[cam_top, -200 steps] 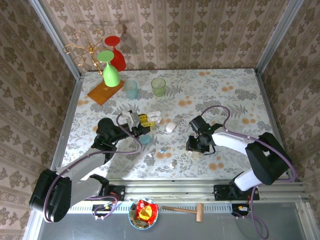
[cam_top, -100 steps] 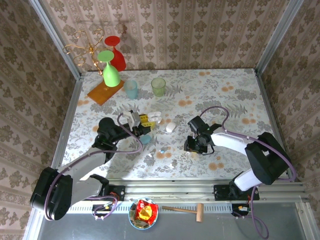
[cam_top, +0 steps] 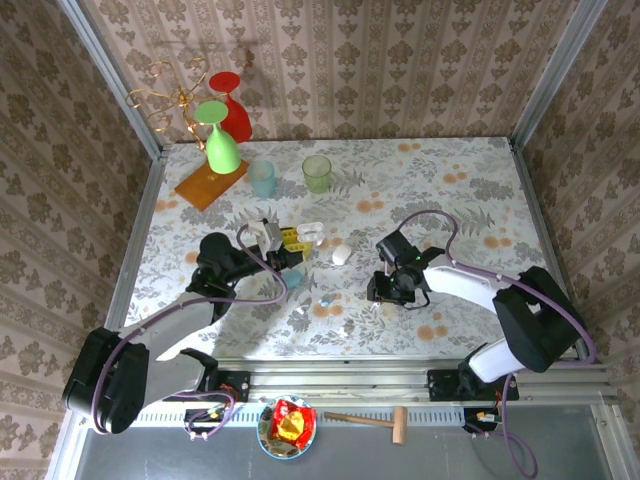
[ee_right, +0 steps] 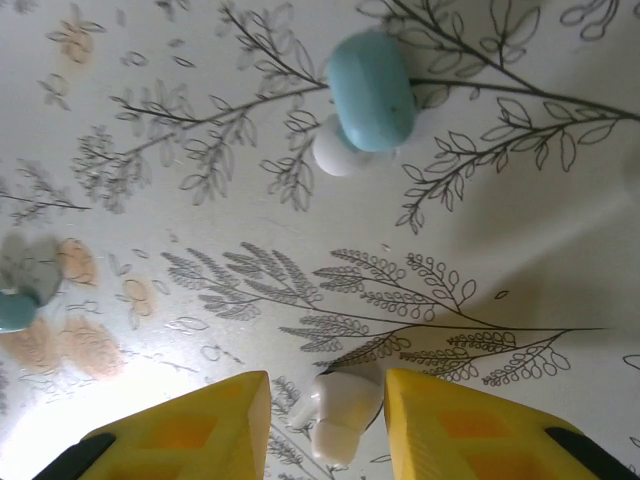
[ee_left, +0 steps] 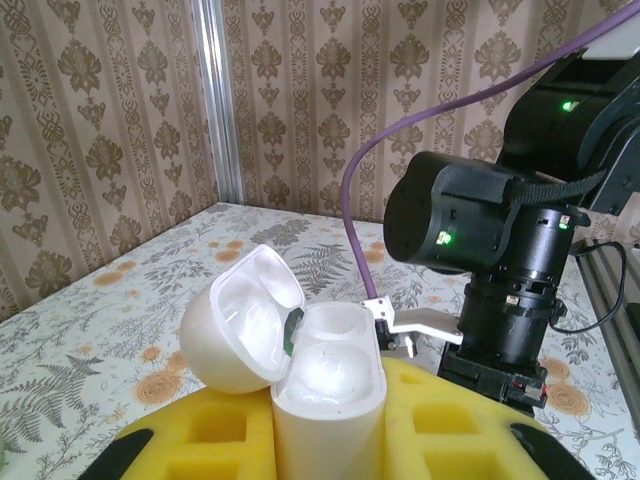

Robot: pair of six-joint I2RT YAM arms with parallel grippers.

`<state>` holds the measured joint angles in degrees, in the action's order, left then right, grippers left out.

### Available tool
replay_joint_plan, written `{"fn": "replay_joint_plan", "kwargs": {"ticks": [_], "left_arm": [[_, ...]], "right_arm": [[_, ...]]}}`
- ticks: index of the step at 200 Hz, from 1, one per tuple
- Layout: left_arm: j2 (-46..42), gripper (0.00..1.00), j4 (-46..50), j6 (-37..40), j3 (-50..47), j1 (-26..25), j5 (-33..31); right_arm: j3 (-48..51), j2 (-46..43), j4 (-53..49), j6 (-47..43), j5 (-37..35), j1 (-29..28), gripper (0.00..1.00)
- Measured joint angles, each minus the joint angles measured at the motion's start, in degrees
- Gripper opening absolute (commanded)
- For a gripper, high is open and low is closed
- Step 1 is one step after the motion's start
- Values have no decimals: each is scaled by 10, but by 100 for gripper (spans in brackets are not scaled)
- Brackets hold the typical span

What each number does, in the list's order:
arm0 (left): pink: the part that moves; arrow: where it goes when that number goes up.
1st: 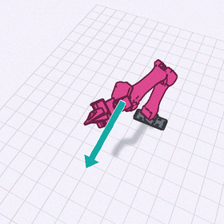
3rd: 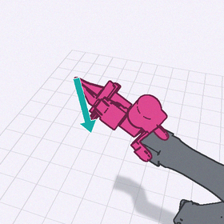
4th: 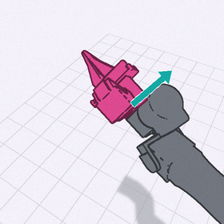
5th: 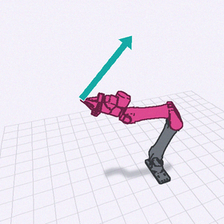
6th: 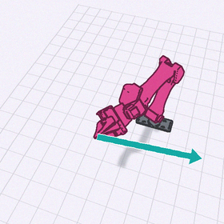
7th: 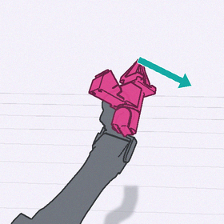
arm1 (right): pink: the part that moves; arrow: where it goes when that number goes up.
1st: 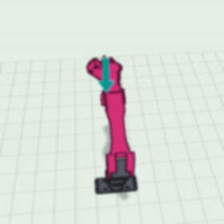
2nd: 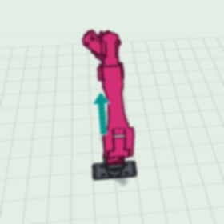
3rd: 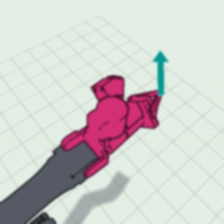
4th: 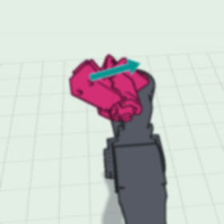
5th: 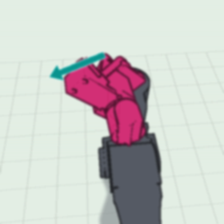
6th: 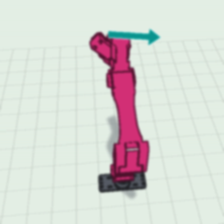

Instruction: Insert the wireless bluetooth earbuds into the charging case

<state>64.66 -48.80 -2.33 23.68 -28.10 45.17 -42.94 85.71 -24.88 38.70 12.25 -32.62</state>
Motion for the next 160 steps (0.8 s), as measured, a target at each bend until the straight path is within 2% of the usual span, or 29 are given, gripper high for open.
{"fn": "replay_joint_plan", "kwargs": {"ticks": [64, 113, 160], "left_arm": [[0, 0, 0, 0, 0, 0, 0], [-3, 0, 0, 0, 0, 0, 0], [-3, 0, -2, 0, 0, 0, 0]], "right_arm": [[-2, 16, -9, 4, -5, 1, 25], [-10, 17, -35, 16, -22, 1, 24], [-18, 2, -87, 22, -81, 1, 23]]}}
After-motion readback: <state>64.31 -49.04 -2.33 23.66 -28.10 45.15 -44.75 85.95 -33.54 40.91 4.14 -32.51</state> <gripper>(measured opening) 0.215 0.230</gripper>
